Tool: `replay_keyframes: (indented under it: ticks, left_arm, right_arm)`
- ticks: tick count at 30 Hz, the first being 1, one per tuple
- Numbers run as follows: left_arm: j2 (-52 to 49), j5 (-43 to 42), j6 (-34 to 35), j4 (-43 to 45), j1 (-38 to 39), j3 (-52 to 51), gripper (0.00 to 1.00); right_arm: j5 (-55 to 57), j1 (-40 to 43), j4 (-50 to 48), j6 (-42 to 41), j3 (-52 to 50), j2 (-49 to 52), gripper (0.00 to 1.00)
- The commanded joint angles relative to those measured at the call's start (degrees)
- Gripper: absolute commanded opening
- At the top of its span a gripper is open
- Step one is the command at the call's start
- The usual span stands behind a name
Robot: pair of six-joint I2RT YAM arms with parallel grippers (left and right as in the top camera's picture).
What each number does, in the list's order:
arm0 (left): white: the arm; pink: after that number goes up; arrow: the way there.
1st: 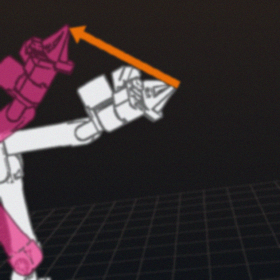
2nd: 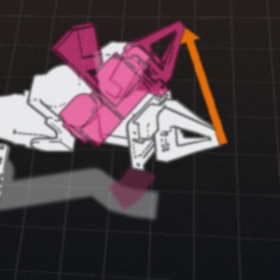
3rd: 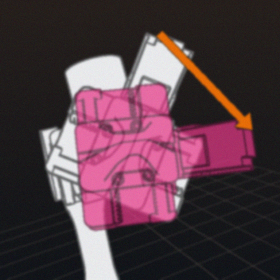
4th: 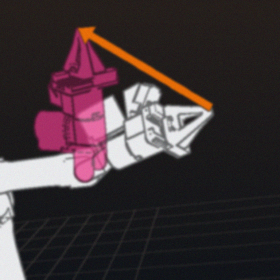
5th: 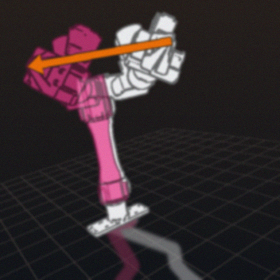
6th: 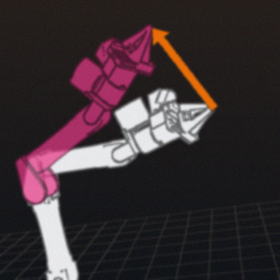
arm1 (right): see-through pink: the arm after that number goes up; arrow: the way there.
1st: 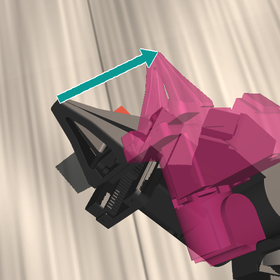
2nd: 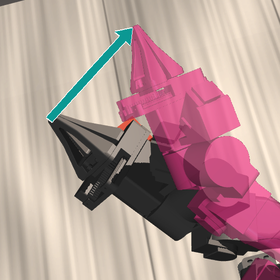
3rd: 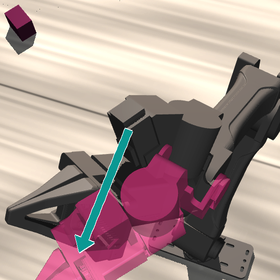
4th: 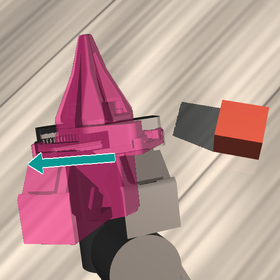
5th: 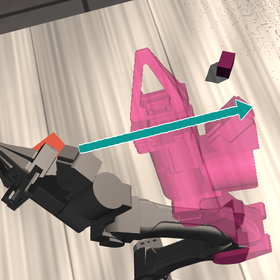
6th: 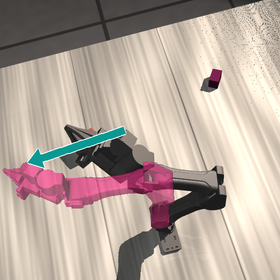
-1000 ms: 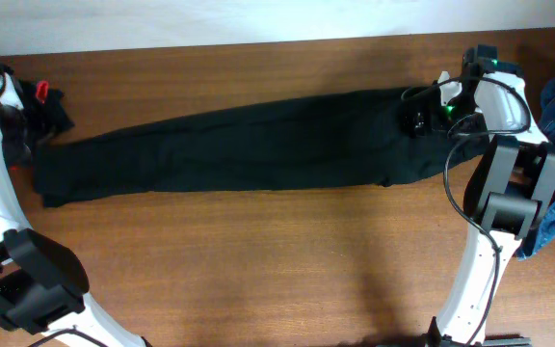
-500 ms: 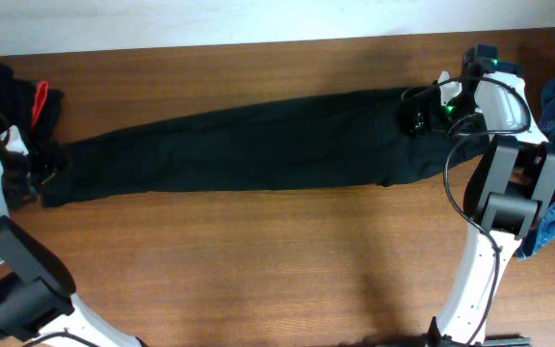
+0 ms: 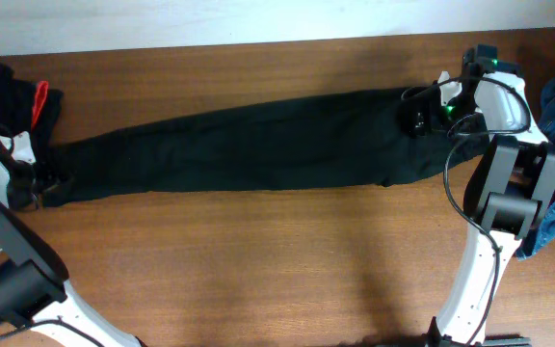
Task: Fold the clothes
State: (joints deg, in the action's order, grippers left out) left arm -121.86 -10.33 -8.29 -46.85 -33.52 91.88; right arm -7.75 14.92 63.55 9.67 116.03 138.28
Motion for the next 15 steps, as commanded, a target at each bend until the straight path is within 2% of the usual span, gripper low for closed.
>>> replay_keyframes:
  ticks: [1,15]
  left_arm:
    - [-2.78,-0.85,-3.02,0.90,-0.09,-0.55,0.99]
    - [-4.81,-0.83,-4.94,3.78,-0.15,-0.57,0.99]
  right_arm:
    - [0.74,-0.22,-0.61,-0.09,-0.96,2.14,0.99]
    - [0.74,-0.22,-0.61,-0.09,-0.96,2.14,0.99]
